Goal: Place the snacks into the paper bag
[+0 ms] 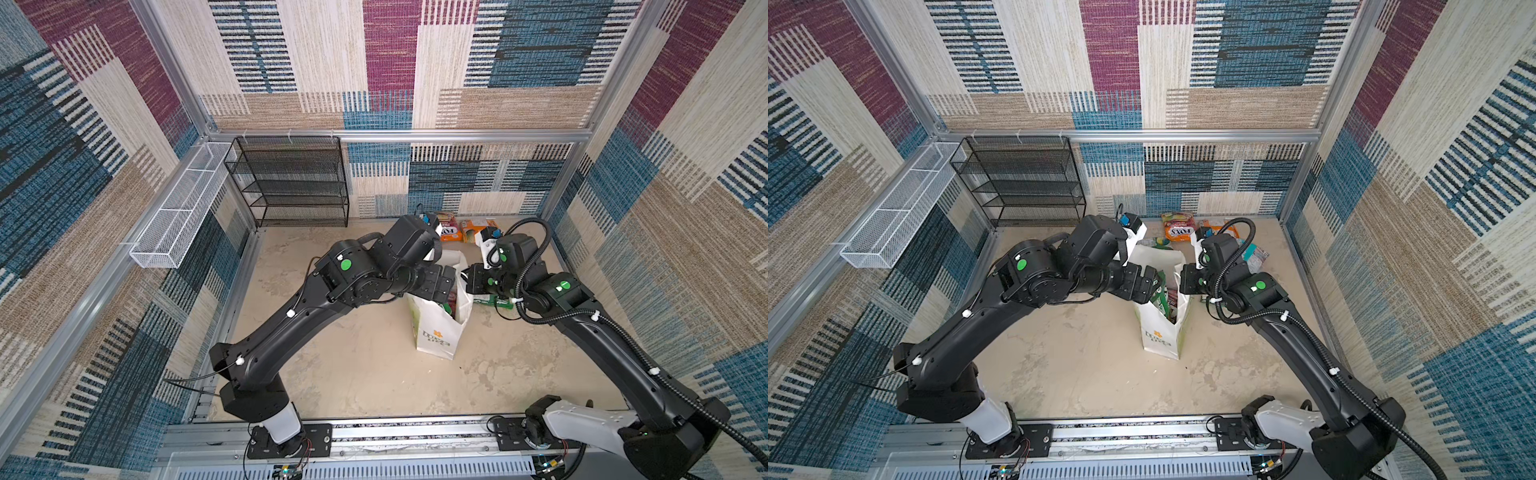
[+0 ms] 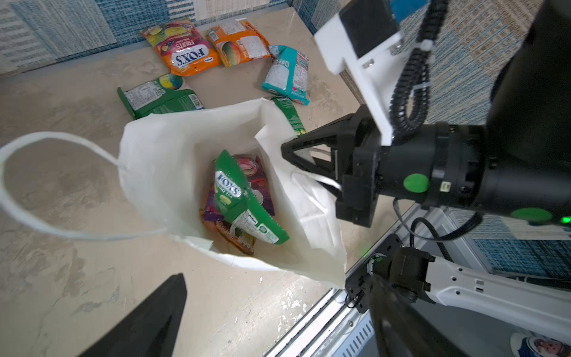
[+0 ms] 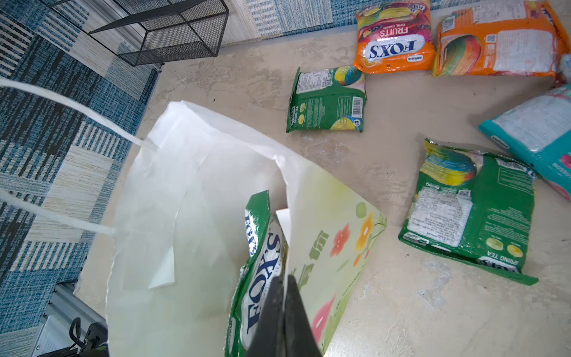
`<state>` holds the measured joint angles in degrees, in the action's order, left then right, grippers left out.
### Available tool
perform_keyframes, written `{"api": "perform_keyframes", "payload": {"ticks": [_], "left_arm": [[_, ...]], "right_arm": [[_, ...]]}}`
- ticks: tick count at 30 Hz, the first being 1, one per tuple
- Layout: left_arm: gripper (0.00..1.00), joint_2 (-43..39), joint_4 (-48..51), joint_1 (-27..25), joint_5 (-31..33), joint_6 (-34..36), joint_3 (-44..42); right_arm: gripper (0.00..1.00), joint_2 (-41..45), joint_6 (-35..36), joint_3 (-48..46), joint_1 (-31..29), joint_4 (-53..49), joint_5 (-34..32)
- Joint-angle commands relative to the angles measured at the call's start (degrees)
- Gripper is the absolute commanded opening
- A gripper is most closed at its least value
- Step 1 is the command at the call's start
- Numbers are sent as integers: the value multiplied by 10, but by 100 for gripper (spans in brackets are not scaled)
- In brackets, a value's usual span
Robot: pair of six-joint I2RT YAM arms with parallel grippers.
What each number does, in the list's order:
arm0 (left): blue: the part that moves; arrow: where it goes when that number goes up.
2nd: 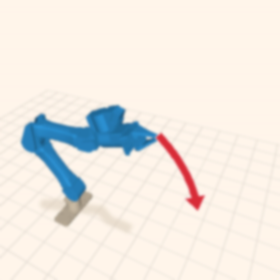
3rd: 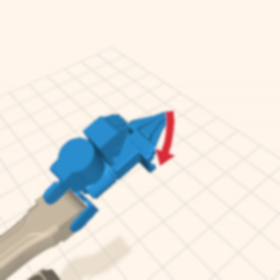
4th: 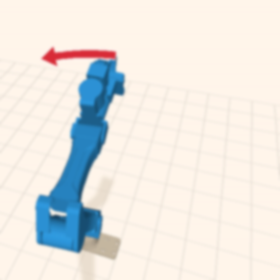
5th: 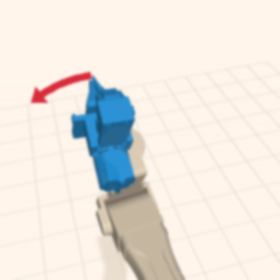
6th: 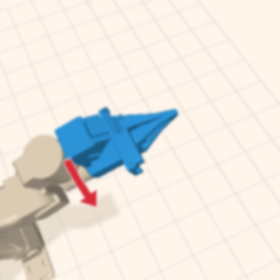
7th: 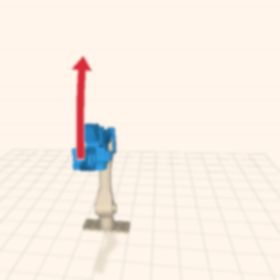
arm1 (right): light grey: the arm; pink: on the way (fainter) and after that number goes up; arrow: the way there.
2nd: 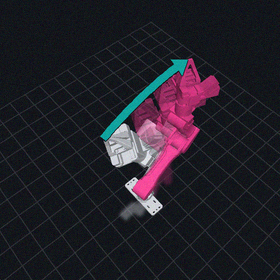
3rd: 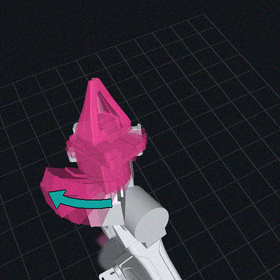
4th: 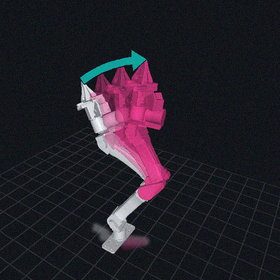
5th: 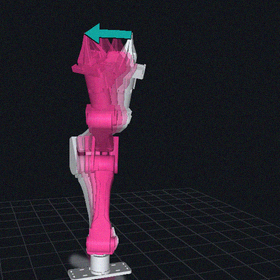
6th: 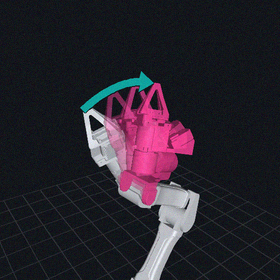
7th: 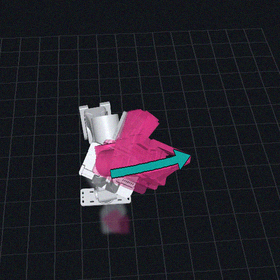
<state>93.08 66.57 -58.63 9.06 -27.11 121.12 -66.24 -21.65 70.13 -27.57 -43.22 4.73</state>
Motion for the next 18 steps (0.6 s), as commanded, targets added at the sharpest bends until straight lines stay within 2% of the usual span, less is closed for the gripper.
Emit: {"api": "perform_keyframes", "payload": {"ticks": [1, 6, 9, 13, 18], "left_arm": [[99, -58, -33, 14, 48, -27, -71], [99, -174, -109, 77, -5, -62, -238], [99, -209, -144, 107, -45, -76, -300], [99, -206, -168, 125, -102, -87, -331], [99, -160, -177, 126, -134, -98, -321]], "right_arm": [[1, 17, -1, -14, 0, 61, -8], [2, 21, -1, -25, 0, 68, -3], [1, 18, -1, -25, 0, 67, 1], [2, 21, 0, -24, 0, 66, 0], [2, 21, 0, -27, 0, 67, 1]]}}
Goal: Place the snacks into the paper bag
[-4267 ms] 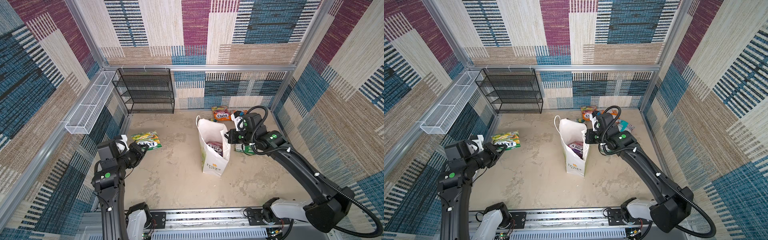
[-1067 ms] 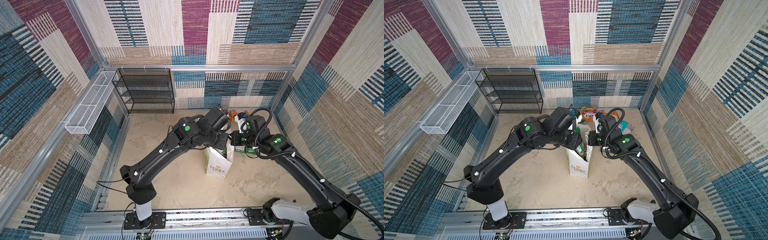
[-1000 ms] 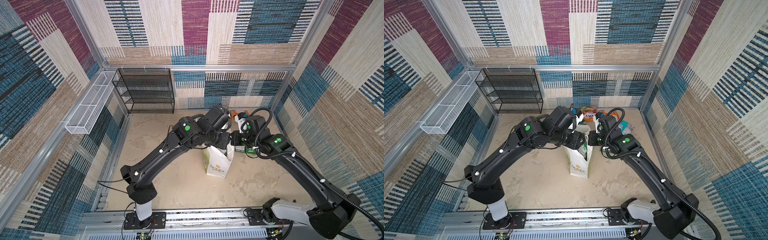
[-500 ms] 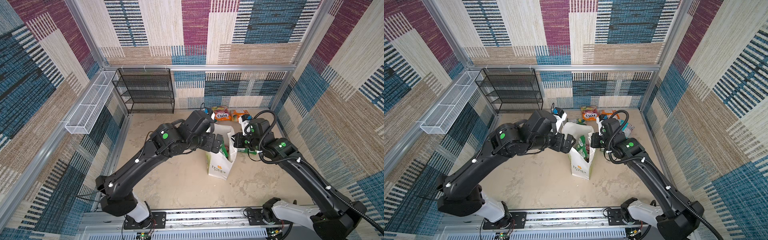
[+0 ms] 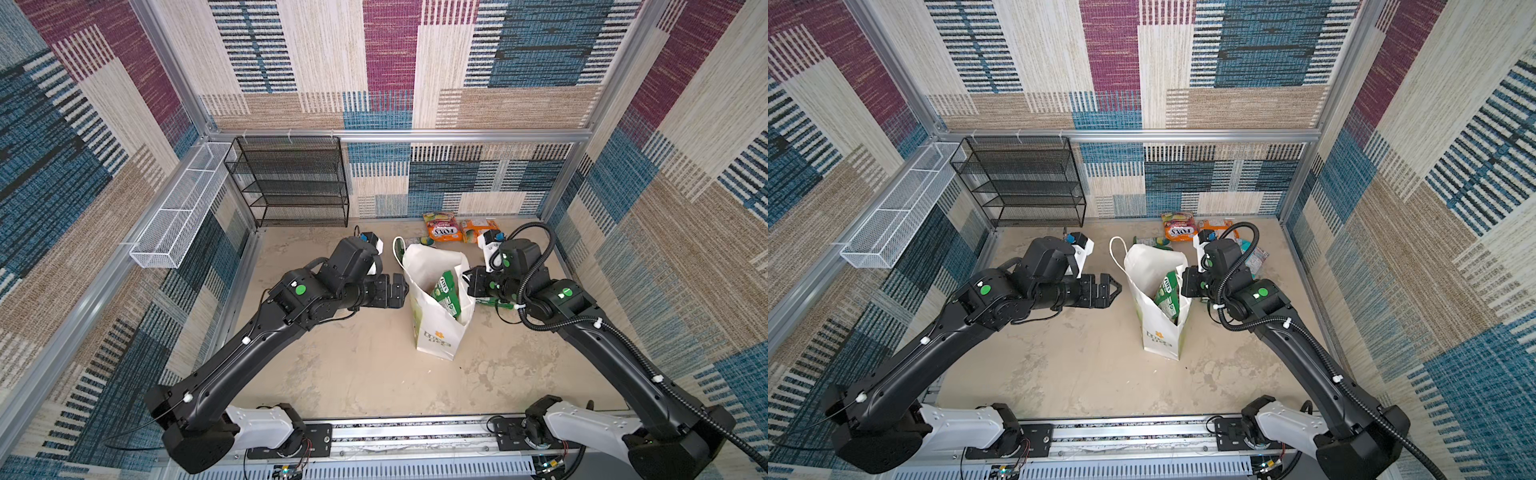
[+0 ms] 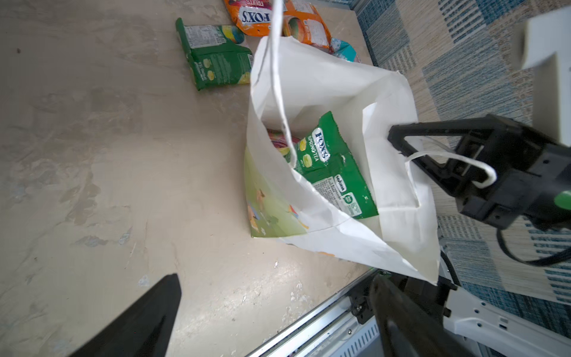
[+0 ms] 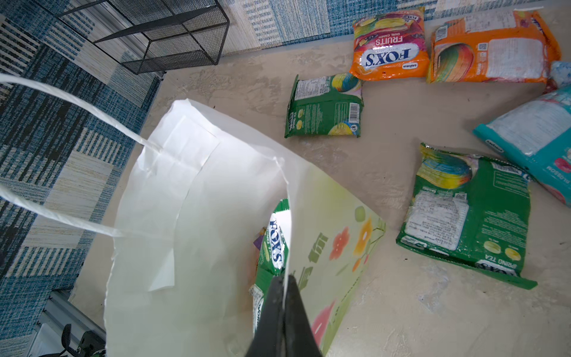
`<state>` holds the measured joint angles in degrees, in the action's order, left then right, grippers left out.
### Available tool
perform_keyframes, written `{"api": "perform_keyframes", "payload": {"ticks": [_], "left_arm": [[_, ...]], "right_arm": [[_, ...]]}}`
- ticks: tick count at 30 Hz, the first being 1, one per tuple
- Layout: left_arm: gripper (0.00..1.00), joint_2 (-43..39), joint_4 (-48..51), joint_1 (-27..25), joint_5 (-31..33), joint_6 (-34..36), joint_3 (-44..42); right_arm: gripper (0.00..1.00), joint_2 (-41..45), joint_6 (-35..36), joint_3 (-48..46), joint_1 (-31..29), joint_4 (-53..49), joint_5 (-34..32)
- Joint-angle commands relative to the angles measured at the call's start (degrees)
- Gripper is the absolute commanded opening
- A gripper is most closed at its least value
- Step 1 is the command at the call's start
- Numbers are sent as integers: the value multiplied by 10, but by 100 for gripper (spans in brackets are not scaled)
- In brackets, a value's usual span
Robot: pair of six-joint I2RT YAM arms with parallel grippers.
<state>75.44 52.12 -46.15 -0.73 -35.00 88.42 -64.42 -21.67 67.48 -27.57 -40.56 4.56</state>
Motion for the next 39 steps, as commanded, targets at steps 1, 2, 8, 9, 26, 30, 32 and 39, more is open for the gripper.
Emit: {"api": "perform_keyframes", "payload": {"ticks": [1, 2, 8, 9, 26, 30, 32, 39], "left_arm": [[99, 25, -35, 1, -40, -20, 9], [99, 35, -38, 1, -45, -23, 10], [99, 81, -52, 1, -54, -46, 14], [99, 89, -50, 2, -51, -51, 17], [97, 180, -12, 1, 34, -55, 100], [85, 202, 20, 6, 79, -59, 145], [81, 212, 33, 13, 76, -62, 157], [61, 241, 28, 24, 50, -66, 165]], "right_arm": [[2, 3, 0, -2, 0, 42, 3], [2, 4, -1, -3, 0, 43, 3], [2, 9, -2, -10, 0, 47, 2], [2, 10, -2, -11, 0, 47, 2], [2, 11, -2, -14, 0, 40, 10], [2, 15, -2, -18, 0, 41, 15], [2, 18, -2, -17, 0, 39, 14], [2, 19, 3, -13, 0, 34, 15]]}}
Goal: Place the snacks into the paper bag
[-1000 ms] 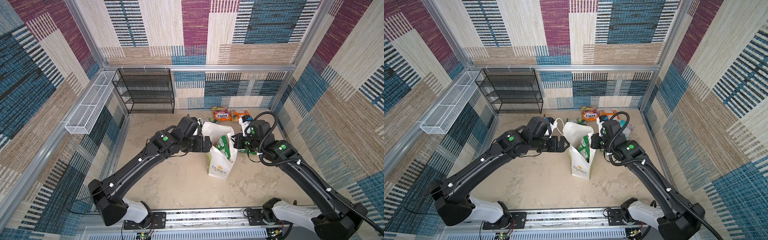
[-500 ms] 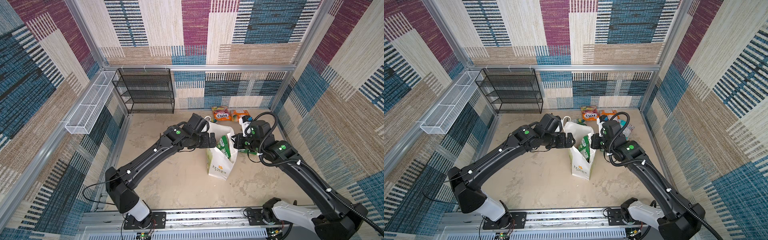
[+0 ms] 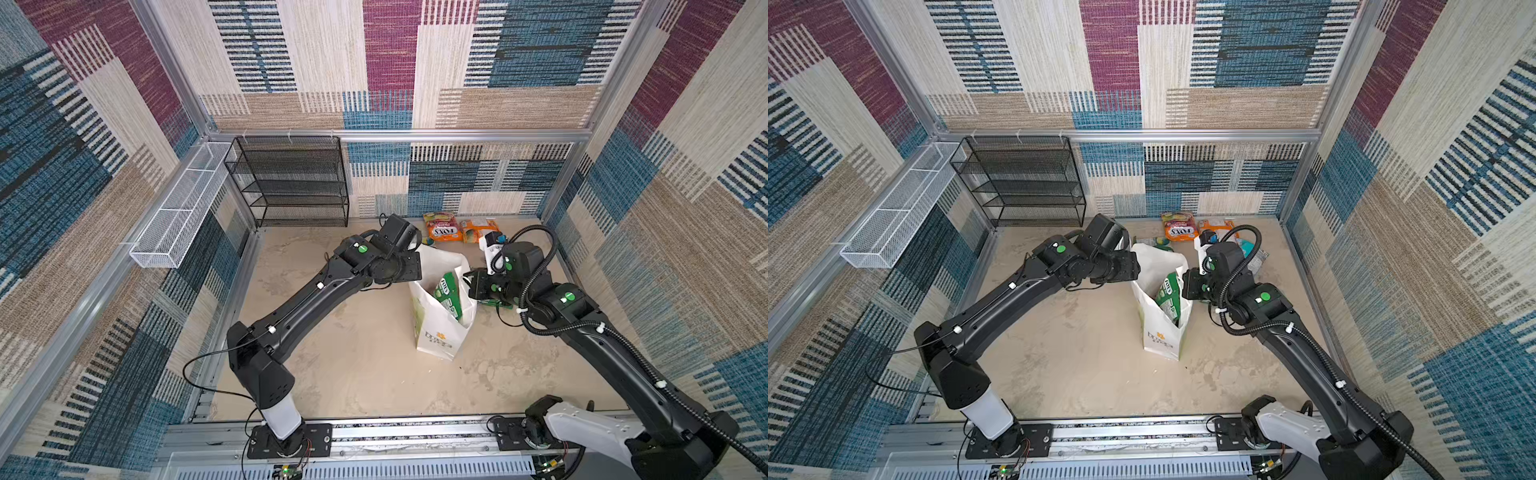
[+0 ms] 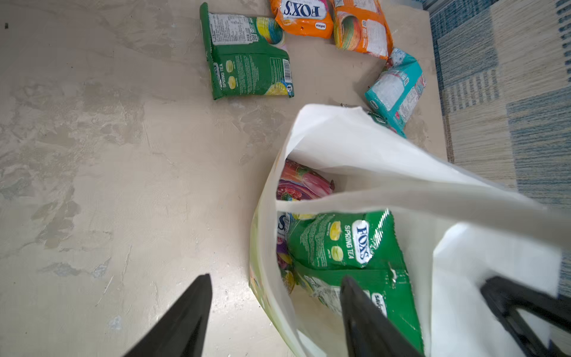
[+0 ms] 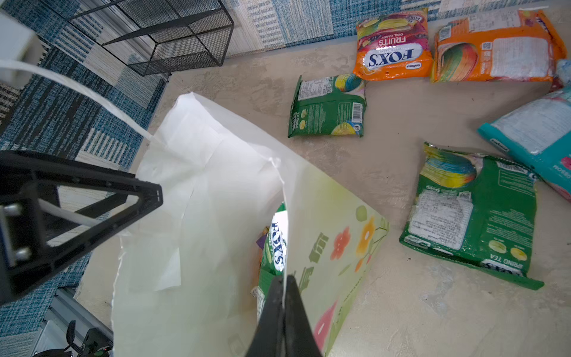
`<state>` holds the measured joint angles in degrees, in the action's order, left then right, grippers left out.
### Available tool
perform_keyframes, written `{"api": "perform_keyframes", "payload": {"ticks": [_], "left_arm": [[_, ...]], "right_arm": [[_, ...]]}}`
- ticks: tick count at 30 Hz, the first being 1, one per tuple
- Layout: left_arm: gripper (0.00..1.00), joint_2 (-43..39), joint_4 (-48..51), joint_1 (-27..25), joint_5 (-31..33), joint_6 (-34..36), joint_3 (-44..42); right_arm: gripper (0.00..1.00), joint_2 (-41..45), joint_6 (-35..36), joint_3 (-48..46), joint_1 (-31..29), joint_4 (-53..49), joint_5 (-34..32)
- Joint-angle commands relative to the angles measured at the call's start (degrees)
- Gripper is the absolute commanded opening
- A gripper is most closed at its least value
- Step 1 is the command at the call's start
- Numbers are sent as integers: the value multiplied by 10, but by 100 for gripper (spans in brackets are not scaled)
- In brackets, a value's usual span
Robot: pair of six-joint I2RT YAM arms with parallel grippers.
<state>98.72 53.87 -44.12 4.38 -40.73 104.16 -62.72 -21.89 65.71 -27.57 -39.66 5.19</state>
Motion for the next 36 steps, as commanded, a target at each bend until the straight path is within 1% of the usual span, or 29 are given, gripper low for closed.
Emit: {"api": "perform_keyframes", "payload": {"ticks": [1, 2, 5, 7, 10, 12, 15, 18, 20, 21, 22, 25, 27, 30, 32, 34, 36], "left_arm": [[56, 13, 10, 4, -3, -10, 10], [49, 17, 9, 6, -9, -10, 13], [17, 25, 5, 9, -39, -9, 21], [1, 24, -9, 9, -67, -4, 21], [0, 20, -22, 7, -123, 5, 32], [0, 11, -22, -4, -133, 11, 48], [0, -10, -20, -34, -110, 32, 73], [0, -36, 17, -44, -52, 51, 83], [0, -60, 43, -38, 1, 58, 65], [0, -74, 51, -29, 18, 58, 47], [0, -89, 53, -13, 15, 53, 23], [0, -137, 26, 40, -36, 43, -59], [0, -159, 19, 67, -56, 45, -93], [0, -180, 19, 110, -89, 57, -119], [0, -186, 29, 134, -101, 71, -122], [0, -190, 39, 156, -99, 88, -127], [0, -195, 41, 182, -118, 101, -140]], "right_arm": [[2, 1, 5, 5, 0, 26, 9], [2, 1, 5, 5, 0, 27, 10], [2, 0, 6, 3, 0, 28, 10], [2, -6, 6, 4, 0, 28, 12], [1, -19, 5, 19, 0, 35, 26], [1, -32, 4, 36, 0, 44, 36], [0, -69, -1, 70, -1, 54, 56], [0, -110, -7, 112, -5, 60, 91], [0, -130, -10, 140, -13, 63, 91], [0, -138, -11, 154, -16, 63, 90], [0, -148, -13, 166, -17, 64, 88], [0, -176, -20, 195, -28, 72, 91], [0, -202, -26, 217, -46, 77, 91], [0, -252, -31, 256, -84, 76, 79], [0, -278, -39, 291, -96, 80, 73], [0, -298, -50, 304, -105, 84, 63], [0, -307, -67, 298, -110, 100, 56]]}}
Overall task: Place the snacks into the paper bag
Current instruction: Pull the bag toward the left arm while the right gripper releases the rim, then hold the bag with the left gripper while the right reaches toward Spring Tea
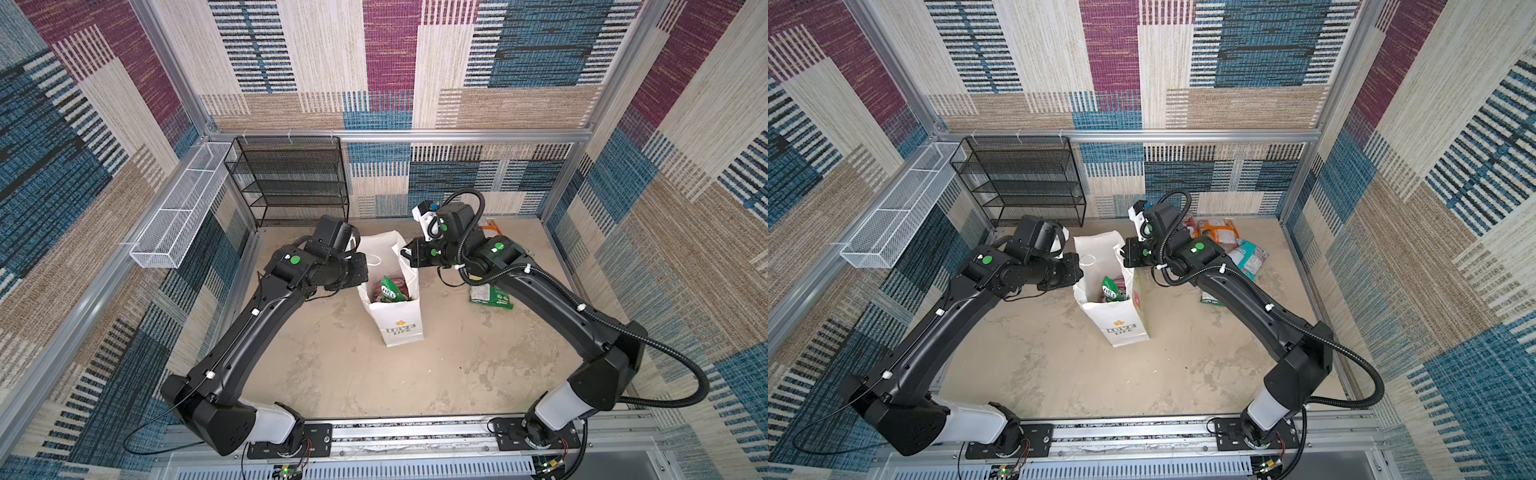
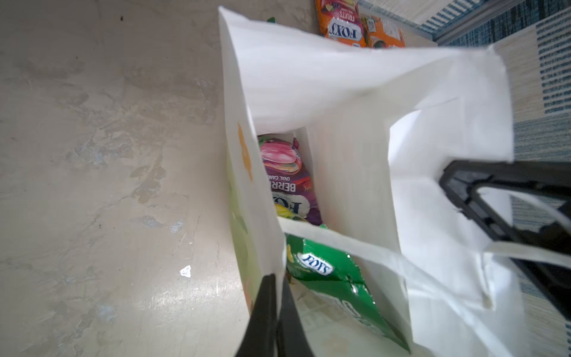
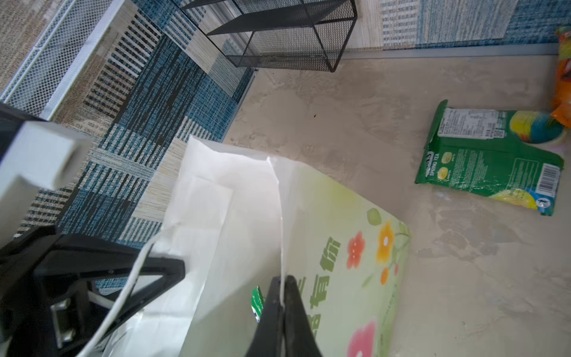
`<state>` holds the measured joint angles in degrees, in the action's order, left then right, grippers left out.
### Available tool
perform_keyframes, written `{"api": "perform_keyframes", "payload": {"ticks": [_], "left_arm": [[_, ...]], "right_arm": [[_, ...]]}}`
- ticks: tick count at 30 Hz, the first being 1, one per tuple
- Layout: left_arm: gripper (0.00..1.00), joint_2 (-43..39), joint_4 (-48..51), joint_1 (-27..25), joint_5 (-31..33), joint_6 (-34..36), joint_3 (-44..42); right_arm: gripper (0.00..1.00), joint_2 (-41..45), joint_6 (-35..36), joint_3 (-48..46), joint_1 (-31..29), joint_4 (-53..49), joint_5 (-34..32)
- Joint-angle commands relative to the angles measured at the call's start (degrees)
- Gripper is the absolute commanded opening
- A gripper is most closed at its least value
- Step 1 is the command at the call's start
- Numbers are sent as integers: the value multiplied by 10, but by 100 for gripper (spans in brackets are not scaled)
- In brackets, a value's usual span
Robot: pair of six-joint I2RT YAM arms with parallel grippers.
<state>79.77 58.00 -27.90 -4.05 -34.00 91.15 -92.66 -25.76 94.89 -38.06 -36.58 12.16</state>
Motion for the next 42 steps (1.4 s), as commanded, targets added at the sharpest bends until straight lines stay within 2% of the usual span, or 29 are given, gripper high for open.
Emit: {"api": "perform_keyframes", "payload": {"ticks": [1, 8, 13, 18, 21, 26, 31, 36, 39, 42], "left_arm": [[0, -8, -1, 31, -43, 40, -17], [0, -23, -22, 78, -71, 92, -59], [0, -34, -52, 90, -89, 109, -86], [0, -47, -83, 100, -123, 115, -113], [0, -52, -95, 106, -141, 117, -120], [0, -60, -104, 114, -151, 118, -130], [0, -70, -121, 130, -166, 112, -149], [0, -79, -131, 144, -183, 109, -162], [0, -90, -142, 147, -194, 106, -169], [0, -102, -152, 151, -198, 100, -179]], "right_arm": [[0, -11, -36, 1, -7, 78, -14], [1, -17, -62, -24, -11, 115, -28], [8, -21, -59, -23, -12, 116, -28], [30, -16, -48, -17, -12, 115, -18], [50, -13, -38, -1, -12, 108, -16], [72, -1, -8, 47, -12, 61, -33], [86, 15, 31, 98, -11, -10, -77], [97, 70, 52, 93, 2, -46, -171], [100, 123, 48, 32, 63, -30, -154], [100, 172, 27, -71, 148, 2, -127]]}}
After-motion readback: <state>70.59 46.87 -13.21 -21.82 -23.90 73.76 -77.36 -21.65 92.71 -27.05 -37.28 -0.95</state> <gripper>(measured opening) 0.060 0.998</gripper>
